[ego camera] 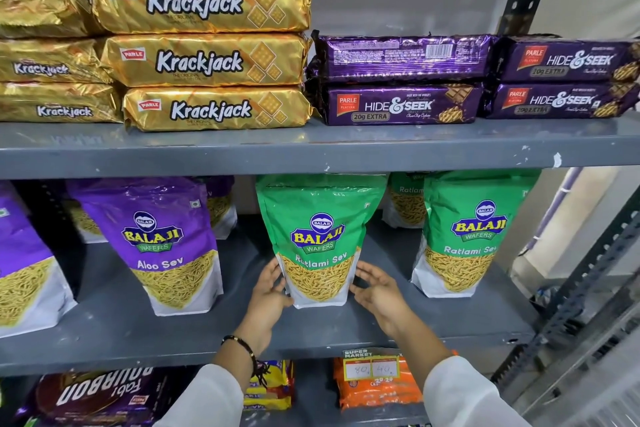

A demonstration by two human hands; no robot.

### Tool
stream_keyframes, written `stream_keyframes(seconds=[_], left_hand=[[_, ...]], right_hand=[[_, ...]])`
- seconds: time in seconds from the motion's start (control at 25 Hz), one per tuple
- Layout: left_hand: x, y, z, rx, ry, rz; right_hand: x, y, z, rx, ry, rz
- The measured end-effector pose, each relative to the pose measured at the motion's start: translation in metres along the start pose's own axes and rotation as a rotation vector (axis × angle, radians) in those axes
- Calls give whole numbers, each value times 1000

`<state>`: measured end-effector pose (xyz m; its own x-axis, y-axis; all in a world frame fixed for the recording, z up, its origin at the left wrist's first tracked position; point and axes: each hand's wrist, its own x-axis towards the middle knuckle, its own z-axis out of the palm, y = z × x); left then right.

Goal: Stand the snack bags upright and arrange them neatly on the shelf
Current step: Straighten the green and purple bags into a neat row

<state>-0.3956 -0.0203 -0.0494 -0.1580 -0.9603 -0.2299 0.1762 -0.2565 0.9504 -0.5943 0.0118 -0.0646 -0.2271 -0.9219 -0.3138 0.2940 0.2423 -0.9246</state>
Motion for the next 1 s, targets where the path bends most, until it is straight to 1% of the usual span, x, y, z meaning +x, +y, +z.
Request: stream_keyframes(seconds=[0.32, 0.4, 0.52, 0.6, 0.68, 0.8, 0.92, 1.0], left_hand=[[1, 0, 0, 34, 3, 10], [2, -1, -3, 25, 4, 21], [0, -8, -15, 36, 35, 52], [-3, -15, -29, 40, 64, 76], [-7, -20, -43, 22, 82, 122], [-14, -17, -73, -85, 137, 207], [-19, -6, -117, -90, 257, 198], [-19, 0, -148, -120, 291, 176]], right_hand=[[-3, -5, 2, -22, 7, 1], [-5, -3, 2, 4, 97, -6], [-18, -3, 8, 199, 325, 4], [-28, 3, 19, 294, 363, 19], [-36, 9, 36, 319, 310, 21], [-43, 19, 74, 312, 170, 44], [-46, 32, 112, 270, 52, 72], [-42, 37, 129, 238, 17, 69]])
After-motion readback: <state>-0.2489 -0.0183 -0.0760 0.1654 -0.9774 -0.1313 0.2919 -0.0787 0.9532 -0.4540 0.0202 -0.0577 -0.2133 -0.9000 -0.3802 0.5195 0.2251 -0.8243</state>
